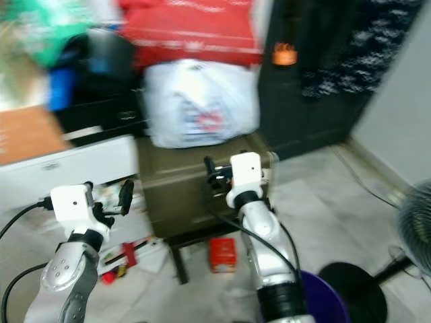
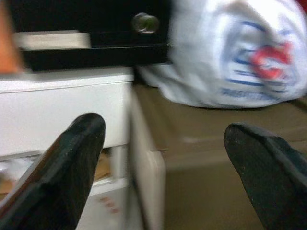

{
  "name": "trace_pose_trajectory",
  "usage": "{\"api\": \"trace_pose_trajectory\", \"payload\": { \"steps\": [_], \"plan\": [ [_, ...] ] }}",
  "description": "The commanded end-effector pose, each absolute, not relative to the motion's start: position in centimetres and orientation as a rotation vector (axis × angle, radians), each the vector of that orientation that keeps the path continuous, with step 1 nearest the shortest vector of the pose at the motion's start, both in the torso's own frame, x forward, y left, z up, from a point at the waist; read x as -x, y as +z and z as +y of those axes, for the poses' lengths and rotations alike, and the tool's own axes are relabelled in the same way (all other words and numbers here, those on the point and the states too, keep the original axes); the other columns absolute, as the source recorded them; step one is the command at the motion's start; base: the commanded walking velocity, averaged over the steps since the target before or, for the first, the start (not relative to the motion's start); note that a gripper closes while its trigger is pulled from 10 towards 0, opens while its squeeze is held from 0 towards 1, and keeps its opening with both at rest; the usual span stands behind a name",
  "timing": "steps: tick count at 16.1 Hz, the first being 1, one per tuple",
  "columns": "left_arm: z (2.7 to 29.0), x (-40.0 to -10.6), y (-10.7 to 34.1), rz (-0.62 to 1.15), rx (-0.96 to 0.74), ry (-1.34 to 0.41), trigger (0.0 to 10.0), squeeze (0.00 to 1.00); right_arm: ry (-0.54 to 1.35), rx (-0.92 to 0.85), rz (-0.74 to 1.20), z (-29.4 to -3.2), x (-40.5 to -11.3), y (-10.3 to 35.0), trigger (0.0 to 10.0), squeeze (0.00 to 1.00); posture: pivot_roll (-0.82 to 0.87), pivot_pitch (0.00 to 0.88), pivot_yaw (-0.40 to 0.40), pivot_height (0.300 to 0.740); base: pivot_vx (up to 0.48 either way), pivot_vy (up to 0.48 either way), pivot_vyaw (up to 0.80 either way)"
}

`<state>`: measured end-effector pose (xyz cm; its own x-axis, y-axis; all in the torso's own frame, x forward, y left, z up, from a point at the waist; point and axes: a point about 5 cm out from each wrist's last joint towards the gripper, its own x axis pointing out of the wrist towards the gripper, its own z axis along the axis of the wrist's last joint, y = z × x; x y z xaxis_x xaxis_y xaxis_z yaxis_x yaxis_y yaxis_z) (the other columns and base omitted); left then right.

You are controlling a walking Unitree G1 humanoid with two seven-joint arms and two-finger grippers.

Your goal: Clean up the room

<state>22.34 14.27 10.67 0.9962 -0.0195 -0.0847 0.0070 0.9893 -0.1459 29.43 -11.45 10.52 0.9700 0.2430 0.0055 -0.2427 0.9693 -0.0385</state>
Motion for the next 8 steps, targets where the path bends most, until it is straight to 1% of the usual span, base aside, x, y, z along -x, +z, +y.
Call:
{"api": "trace_pose_trajectory", "payload": {
  "steps": [1,3,4,5,6,8],
  "plan": [
    [14.4,-22.3,10.9,0.085,0.149,-0.01,10.0,0.0,0.229,0.03,-0.009,-11.7,-29.6,10.7,10.0,0.0,0.02,0.005,0.007,0.74,0.24,0.0,0.0],
    [14.4,-22.3,11.0,0.085,0.151,0.001,10.0,0.0,0.241,0.03,-0.018,-11.8,-29.4,10.9,10.0,0.0,0.02,0.012,-0.002,0.74,0.0,0.0,0.0],
    [14.6,-22.3,11.3,0.056,0.102,0.011,10.0,0.0,0.242,0.038,-0.021,-11.9,-29.3,11.0,10.0,0.0,0.02,0.012,-0.004,0.74,0.0,0.0,0.8],
    [14.7,-22.3,11.5,0.037,0.091,0.014,10.0,0.0,0.243,0.047,-0.024,-12.0,-29.3,11.1,10.0,0.0,0.02,0.014,-0.005,0.74,0.0,0.0,0.8],
    [14.8,-22.2,11.7,0.027,0.116,0.012,10.0,0.0,0.244,0.051,-0.026,-12.0,-29.3,11.1,10.0,0.0,0.02,0.011,-0.009,0.74,0.0,0.0,0.8],
    [15.3,-22.0,11.8,0.013,0.09,0.044,10.0,0.0,0.246,0.046,-0.028,-12.3,-29.4,11.2,10.0,0.0,0.02,0.01,-0.009,0.74,0.0,0.0,0.8]
  ]
}}
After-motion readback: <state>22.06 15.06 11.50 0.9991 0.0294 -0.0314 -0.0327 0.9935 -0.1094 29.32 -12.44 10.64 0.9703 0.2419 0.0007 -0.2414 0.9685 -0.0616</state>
